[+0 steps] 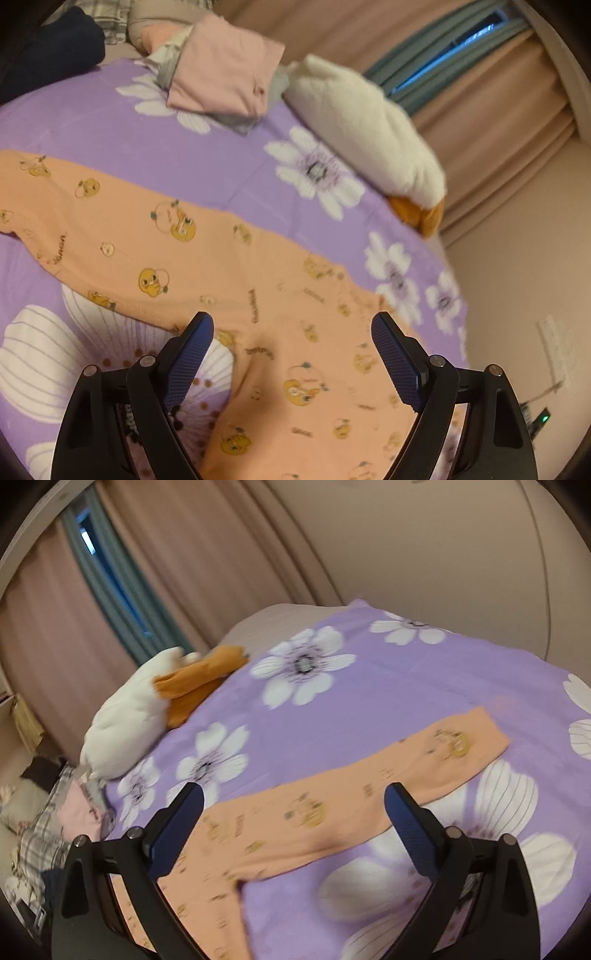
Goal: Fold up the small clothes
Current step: 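Lower the right gripper onto a sleeve cuff and close on it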
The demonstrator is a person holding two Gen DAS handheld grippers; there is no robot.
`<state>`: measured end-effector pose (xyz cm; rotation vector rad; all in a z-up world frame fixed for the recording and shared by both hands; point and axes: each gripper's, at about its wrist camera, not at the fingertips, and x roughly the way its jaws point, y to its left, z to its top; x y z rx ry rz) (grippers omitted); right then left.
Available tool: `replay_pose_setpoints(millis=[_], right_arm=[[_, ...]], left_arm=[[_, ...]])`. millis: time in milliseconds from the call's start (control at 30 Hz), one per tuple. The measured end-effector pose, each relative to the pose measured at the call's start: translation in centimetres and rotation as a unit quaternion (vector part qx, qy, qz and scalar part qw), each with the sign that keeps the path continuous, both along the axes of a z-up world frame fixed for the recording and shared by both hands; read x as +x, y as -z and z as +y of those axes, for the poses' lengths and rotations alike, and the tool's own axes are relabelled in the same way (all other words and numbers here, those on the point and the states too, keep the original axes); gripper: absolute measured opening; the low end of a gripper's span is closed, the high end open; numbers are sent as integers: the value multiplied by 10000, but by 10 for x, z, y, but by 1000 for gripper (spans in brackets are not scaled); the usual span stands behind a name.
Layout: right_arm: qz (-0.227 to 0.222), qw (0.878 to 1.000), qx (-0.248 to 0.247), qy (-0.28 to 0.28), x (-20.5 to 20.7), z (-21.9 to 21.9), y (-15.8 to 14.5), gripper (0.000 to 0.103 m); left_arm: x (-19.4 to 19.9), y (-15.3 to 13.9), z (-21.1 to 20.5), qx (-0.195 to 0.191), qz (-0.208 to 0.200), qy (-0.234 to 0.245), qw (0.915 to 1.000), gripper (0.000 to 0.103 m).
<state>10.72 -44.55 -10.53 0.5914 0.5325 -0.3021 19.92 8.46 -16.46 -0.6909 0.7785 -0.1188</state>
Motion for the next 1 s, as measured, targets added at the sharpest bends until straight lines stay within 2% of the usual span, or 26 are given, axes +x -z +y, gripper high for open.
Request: replay_pose_setpoints(millis=[67,133,233,333,367,467,567,667,833,933,967,1000], right_arm=[[-5,9991,430,60,1,-26,8,95],[-21,9979,628,156,1,-46,14,95],[200,9969,688,328,-1,-72,25,98],[350,9923,991,657,-11,-94,42,99],[304,9898,1197,709,-15,-101,48,99],[284,9825,1659,797,-25,-118,62,98],[131,9751,1887,1157,-38,-131,71,92],[205,9667,2237,1227,-44,-143,78,84],[339,9688,2100,1275,-46,-147,77,80],[304,9706,2034,1249,-42,-148,78,75],[285,9720,1990,1215,-40,-148,79,67],[266,9723,1985,1207,-38,-150,81,55]], left_arm=[[5,7,-5,271,85,3,9996,87],[12,18,-7,268,311,202,9990,87],[14,35,-11,-198,658,513,9963,87],[17,52,-14,-862,1064,1104,9844,87],[16,54,-13,-999,1038,1186,9824,87],[14,56,-5,-1315,987,1150,9797,86],[15,61,3,-1604,1058,1097,9752,77],[14,61,2,-1489,1071,1085,9770,74],[16,54,-23,-598,943,1121,9874,74],[17,55,-25,-395,943,945,9903,63],[19,56,-25,-419,954,906,9904,61],[19,57,-23,-463,973,876,9903,60]])
